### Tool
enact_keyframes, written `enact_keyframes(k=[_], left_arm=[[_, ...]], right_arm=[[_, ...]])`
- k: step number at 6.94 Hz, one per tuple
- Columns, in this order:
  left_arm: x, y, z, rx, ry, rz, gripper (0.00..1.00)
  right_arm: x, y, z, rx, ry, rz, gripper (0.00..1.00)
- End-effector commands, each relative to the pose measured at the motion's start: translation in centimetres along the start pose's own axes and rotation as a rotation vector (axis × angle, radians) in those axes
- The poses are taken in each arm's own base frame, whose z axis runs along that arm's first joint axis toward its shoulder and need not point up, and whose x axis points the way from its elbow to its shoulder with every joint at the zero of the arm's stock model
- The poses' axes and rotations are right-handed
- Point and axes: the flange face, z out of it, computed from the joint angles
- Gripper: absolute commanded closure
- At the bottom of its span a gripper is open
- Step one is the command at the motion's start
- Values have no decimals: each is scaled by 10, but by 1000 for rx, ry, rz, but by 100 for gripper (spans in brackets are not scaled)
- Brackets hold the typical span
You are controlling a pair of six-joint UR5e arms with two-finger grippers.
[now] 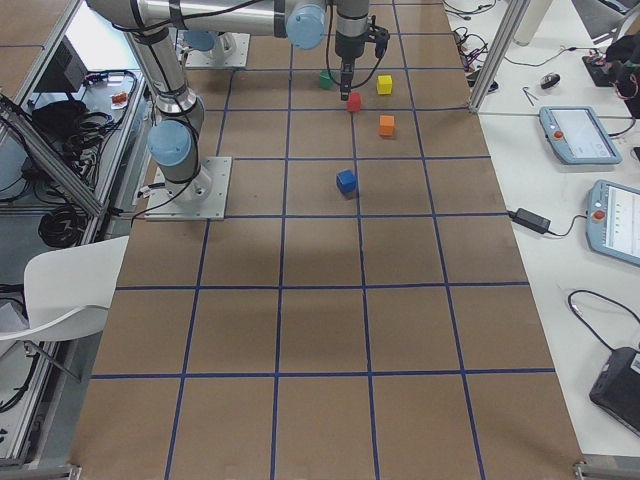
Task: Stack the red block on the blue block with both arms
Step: 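Raise the left gripper while the right gripper moves toward the red cube, then lower the right gripper onto the red cube and close on it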
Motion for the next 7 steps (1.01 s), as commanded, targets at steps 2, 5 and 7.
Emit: enact_keyframes(k=[2,5,7], left_arm=[[-18,25,-23,22,-26,-35,0],[-19,22,-17,6,-12,-44,0],[-17,25,-14,-26,4,-61,0]], right_arm=[[-87,-17,47,18,-9,-25,0],[-161,-19,107,15,-12,-117,0],[-190,-15,148,-26,-1,-120,0]])
